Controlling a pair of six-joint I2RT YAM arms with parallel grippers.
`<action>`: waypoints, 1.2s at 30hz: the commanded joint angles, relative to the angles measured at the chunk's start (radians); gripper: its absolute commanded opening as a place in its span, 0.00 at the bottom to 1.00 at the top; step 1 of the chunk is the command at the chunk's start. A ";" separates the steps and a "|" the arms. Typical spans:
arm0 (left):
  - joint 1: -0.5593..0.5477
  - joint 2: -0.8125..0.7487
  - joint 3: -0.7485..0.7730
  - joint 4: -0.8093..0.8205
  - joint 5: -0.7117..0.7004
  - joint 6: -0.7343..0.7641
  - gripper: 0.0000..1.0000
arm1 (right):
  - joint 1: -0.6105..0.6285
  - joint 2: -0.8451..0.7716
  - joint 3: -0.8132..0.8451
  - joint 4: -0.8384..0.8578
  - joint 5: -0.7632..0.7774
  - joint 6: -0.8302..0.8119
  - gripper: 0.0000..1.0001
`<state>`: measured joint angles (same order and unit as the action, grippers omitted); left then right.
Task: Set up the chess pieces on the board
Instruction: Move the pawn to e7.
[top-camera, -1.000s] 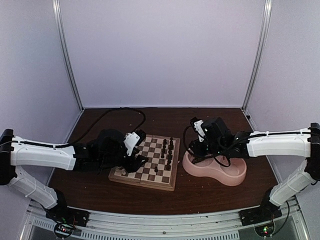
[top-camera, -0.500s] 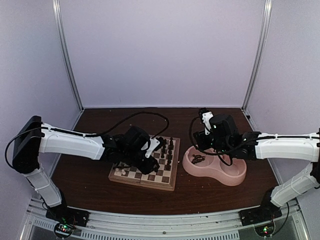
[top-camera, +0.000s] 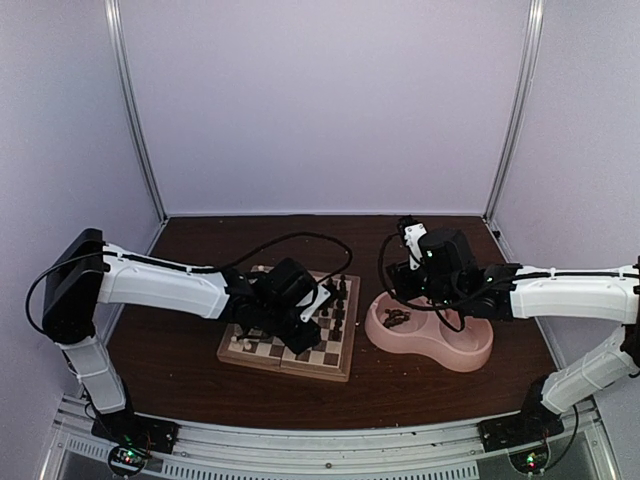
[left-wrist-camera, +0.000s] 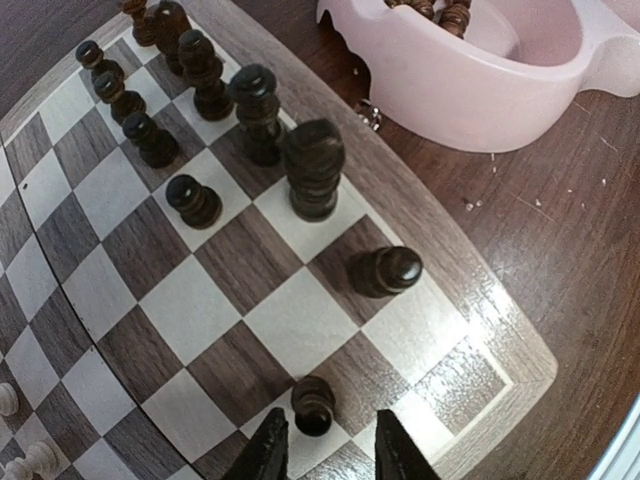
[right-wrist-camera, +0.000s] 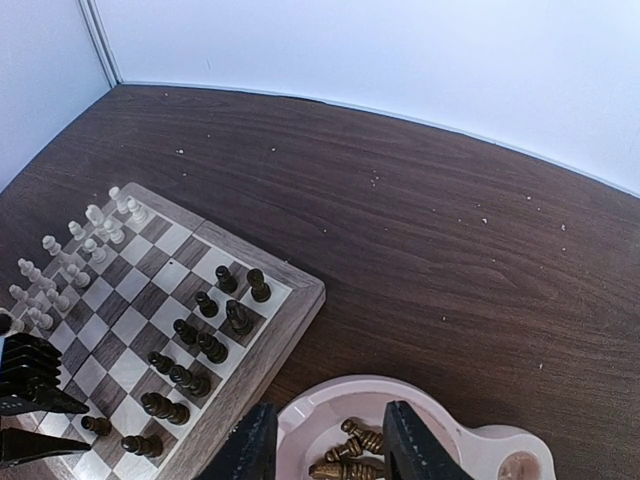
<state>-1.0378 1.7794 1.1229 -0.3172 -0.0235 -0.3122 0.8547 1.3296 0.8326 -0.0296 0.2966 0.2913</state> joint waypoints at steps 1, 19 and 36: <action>-0.005 0.018 0.037 -0.028 -0.056 0.009 0.34 | -0.006 -0.001 0.000 0.005 0.015 0.011 0.39; -0.004 0.043 0.053 -0.019 -0.075 0.012 0.22 | -0.008 0.008 0.007 0.004 -0.014 0.014 0.38; -0.001 0.048 0.086 -0.002 -0.134 0.019 0.07 | -0.014 0.008 0.007 -0.001 -0.011 0.016 0.38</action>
<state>-1.0378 1.8103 1.1595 -0.3447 -0.1127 -0.3046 0.8501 1.3369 0.8326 -0.0315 0.2882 0.2955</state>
